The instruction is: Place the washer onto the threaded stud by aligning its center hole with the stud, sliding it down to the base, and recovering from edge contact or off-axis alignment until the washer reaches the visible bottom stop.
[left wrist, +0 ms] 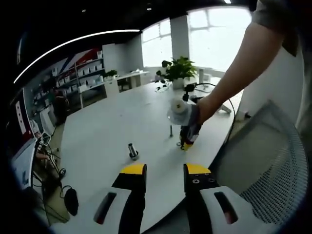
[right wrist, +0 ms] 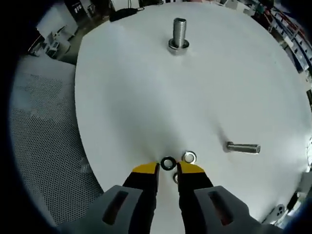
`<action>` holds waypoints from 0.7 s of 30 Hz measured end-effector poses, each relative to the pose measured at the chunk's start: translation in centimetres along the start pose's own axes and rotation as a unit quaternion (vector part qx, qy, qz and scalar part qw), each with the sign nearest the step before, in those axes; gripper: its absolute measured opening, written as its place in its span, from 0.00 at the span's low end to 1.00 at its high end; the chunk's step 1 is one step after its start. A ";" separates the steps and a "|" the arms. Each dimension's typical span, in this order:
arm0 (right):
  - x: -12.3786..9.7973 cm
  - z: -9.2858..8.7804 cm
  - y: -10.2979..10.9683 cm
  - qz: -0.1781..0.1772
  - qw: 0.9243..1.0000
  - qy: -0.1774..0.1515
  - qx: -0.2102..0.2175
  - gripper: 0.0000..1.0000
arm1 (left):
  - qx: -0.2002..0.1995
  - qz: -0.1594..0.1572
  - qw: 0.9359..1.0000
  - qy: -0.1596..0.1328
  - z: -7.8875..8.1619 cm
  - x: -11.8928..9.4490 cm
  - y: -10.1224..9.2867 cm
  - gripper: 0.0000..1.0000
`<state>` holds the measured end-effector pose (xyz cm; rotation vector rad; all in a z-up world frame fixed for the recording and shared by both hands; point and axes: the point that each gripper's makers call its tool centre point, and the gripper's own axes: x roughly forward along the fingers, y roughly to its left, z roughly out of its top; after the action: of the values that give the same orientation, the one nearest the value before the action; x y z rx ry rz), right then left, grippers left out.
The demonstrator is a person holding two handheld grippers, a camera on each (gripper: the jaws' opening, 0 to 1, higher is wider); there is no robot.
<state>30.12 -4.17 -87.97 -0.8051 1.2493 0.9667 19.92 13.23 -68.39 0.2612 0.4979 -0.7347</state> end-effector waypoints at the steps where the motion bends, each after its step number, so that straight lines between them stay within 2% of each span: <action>1: 0.0 0.0 -0.1 -0.004 1.000 0.005 -0.006 0.16 | 0.000 0.000 1.000 0.001 0.0 0.0 0.0 0.28; 6: 0.0 0.1 -0.1 -0.004 1.000 0.023 -0.001 0.16 | 0.000 0.001 1.000 0.003 -0.1 0.0 0.0 0.28; 12: 0.1 0.0 0.1 -0.010 0.998 0.044 -0.035 0.16 | 0.000 0.001 1.000 0.004 -0.1 0.0 0.0 0.28; 16: 0.0 0.0 0.1 -0.018 0.998 0.048 -0.020 0.16 | -0.001 0.003 1.000 0.005 -0.2 0.0 0.2 0.28; 21: 0.1 0.0 0.3 -0.029 0.998 0.049 -0.036 0.15 | -0.001 0.004 1.000 0.006 -0.2 0.0 0.2 0.27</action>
<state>29.87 -4.06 -88.03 -0.9493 1.2745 0.9394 20.00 13.47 -68.58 0.2663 0.5084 -0.7250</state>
